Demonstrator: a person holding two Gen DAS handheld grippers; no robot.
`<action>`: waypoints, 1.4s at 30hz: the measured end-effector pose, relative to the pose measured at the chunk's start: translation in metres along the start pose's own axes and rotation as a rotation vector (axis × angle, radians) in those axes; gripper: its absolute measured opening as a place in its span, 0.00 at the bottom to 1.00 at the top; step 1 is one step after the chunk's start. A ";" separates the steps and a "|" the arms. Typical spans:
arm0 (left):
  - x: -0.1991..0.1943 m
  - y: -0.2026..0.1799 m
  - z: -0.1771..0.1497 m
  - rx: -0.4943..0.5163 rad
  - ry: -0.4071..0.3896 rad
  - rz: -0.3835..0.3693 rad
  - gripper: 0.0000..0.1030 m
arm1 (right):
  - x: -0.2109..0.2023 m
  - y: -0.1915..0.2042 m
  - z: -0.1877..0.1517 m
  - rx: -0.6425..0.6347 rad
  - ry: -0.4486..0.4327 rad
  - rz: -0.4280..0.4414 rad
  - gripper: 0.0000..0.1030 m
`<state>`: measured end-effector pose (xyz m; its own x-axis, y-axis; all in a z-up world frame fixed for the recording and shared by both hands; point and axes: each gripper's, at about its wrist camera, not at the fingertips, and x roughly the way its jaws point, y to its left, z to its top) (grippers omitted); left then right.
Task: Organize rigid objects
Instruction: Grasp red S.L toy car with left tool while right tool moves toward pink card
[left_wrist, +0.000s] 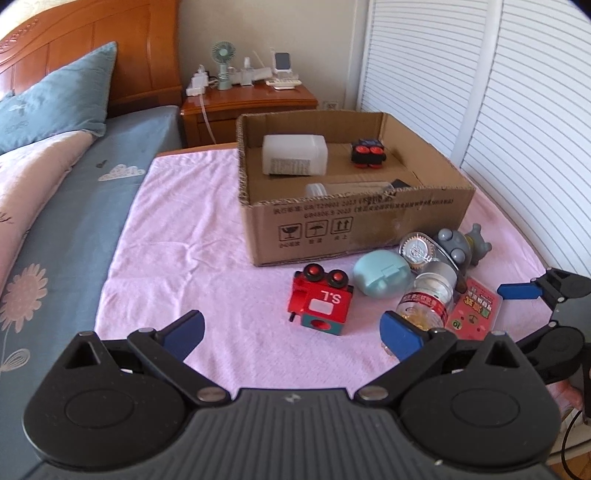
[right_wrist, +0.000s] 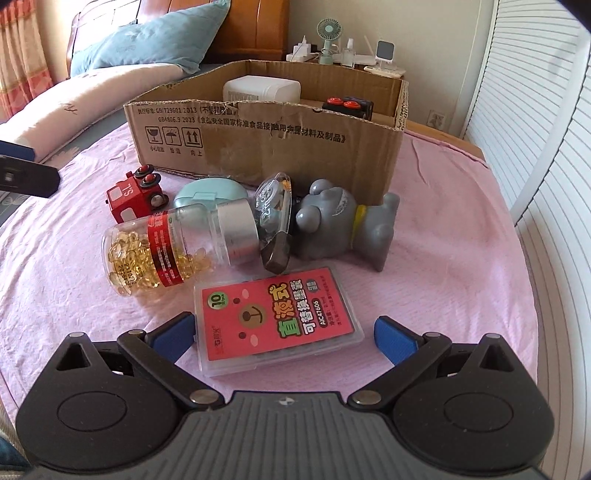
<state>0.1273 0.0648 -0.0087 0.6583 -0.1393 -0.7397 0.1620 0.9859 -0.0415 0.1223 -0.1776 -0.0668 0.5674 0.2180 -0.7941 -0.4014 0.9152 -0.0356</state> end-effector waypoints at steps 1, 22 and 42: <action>0.004 -0.001 0.000 0.011 0.002 -0.003 0.98 | 0.000 0.000 0.000 0.001 -0.001 0.000 1.00; 0.074 -0.001 0.000 0.093 0.021 -0.140 0.52 | 0.000 0.001 -0.002 -0.005 -0.016 0.002 1.00; 0.068 0.004 -0.006 0.049 0.005 -0.117 0.49 | 0.001 0.007 0.011 -0.071 0.014 0.061 0.90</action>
<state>0.1682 0.0602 -0.0638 0.6294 -0.2523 -0.7350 0.2731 0.9573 -0.0948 0.1281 -0.1674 -0.0612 0.5306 0.2677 -0.8043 -0.4849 0.8741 -0.0290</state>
